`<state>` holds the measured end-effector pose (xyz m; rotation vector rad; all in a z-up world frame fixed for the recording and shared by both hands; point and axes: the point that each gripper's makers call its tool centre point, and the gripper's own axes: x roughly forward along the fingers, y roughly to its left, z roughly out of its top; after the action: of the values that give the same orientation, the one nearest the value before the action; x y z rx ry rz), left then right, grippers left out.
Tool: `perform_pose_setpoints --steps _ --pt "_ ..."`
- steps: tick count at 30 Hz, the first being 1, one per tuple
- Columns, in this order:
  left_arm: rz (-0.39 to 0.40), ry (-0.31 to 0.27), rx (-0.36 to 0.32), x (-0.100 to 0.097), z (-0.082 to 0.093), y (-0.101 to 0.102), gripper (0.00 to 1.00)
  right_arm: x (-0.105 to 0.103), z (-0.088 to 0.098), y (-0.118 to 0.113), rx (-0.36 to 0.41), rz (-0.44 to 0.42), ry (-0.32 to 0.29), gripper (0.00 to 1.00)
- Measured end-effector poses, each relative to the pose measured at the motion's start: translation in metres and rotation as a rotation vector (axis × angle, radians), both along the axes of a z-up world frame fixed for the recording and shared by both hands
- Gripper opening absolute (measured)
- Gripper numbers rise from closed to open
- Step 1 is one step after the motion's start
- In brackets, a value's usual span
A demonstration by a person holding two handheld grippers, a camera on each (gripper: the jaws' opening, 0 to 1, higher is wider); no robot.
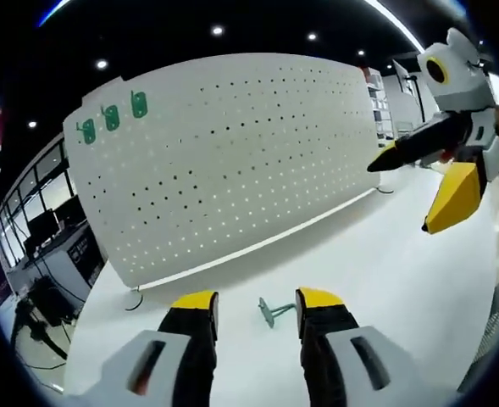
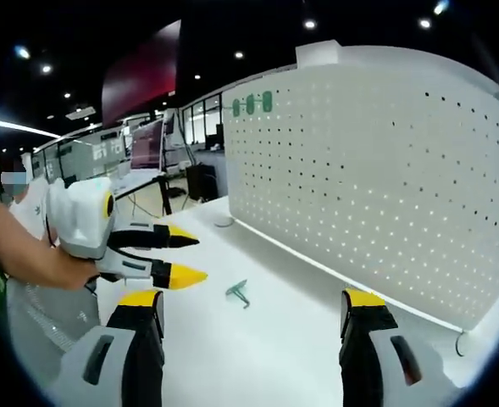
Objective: Insert the hook assembly into the mounting plate slot until the hook locks in place.
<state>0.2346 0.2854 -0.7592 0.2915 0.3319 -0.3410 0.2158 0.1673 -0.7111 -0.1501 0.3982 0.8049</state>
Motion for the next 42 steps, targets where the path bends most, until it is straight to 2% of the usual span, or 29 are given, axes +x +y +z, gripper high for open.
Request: perform_pose_setpoints --steps 9,18,30,42 --pt "0.014 0.071 0.024 0.012 -0.033 0.001 0.35 0.004 -0.006 0.001 0.000 0.001 0.017 0.87" --pt "0.004 0.100 0.038 0.019 -0.052 -0.003 0.28 0.009 -0.015 -0.001 -0.004 -0.003 0.037 0.87" --pt "-0.012 0.124 0.055 0.023 -0.065 -0.007 0.17 0.014 -0.018 -0.001 0.002 -0.014 0.050 0.87" --pt "-0.025 0.121 0.071 0.026 -0.069 -0.010 0.09 0.014 -0.020 -0.008 -0.001 -0.027 0.056 0.86"
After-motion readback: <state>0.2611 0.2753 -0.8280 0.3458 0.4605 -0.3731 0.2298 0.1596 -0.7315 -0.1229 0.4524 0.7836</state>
